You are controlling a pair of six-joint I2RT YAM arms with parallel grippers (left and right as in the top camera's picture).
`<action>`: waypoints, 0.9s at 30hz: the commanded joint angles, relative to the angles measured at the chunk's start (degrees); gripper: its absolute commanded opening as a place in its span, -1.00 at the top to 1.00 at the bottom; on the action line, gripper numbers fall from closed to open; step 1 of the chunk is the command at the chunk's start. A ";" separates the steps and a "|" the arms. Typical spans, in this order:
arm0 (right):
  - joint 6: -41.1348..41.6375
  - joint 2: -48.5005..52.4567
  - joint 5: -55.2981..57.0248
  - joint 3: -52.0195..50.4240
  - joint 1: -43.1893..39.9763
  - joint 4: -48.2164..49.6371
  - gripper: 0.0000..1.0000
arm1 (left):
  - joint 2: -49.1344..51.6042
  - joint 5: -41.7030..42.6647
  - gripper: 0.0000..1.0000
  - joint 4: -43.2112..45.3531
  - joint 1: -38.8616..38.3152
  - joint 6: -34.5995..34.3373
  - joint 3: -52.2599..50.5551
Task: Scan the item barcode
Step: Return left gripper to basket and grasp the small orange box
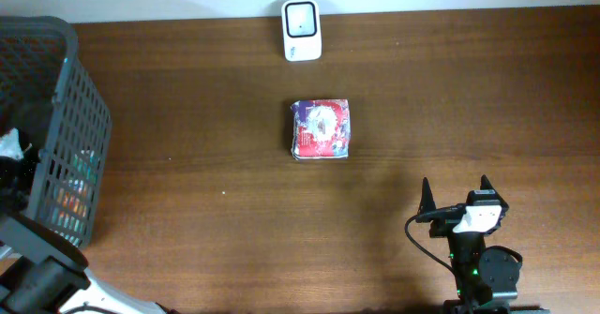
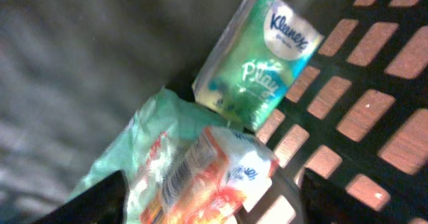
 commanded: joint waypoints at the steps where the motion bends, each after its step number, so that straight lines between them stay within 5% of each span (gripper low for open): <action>1: 0.42 -0.33 0.09 -0.48 0.26 -0.20 -0.97 | 0.15 0.59 -0.19 2.03 -0.09 1.09 -3.10; 2: 0.42 -0.33 0.09 -0.48 0.26 -0.17 -0.97 | 0.15 0.59 -0.04 2.54 -0.09 1.09 -3.10; 6: 0.42 -0.33 0.09 -0.48 0.26 -0.20 -0.97 | 0.15 -4.04 -0.03 2.54 -0.09 1.05 -3.69; 11: 0.42 -0.33 0.09 -0.48 0.26 -0.17 -0.97 | 0.15 -4.81 -0.17 3.45 0.02 -0.46 -5.66; 18: 0.42 -0.33 0.09 -0.48 0.26 -0.17 -0.97 | 0.13 -3.52 1.00 6.19 0.13 -2.86 -6.71; 22: 0.42 -0.33 0.09 -0.48 0.26 -0.20 -0.97 | 0.13 -3.48 1.00 1.38 0.87 -12.24 8.55; 27: 0.42 -0.33 0.09 -0.48 0.26 -0.20 -0.97 | 0.07 6.19 1.00 -3.69 0.87 -12.59 32.09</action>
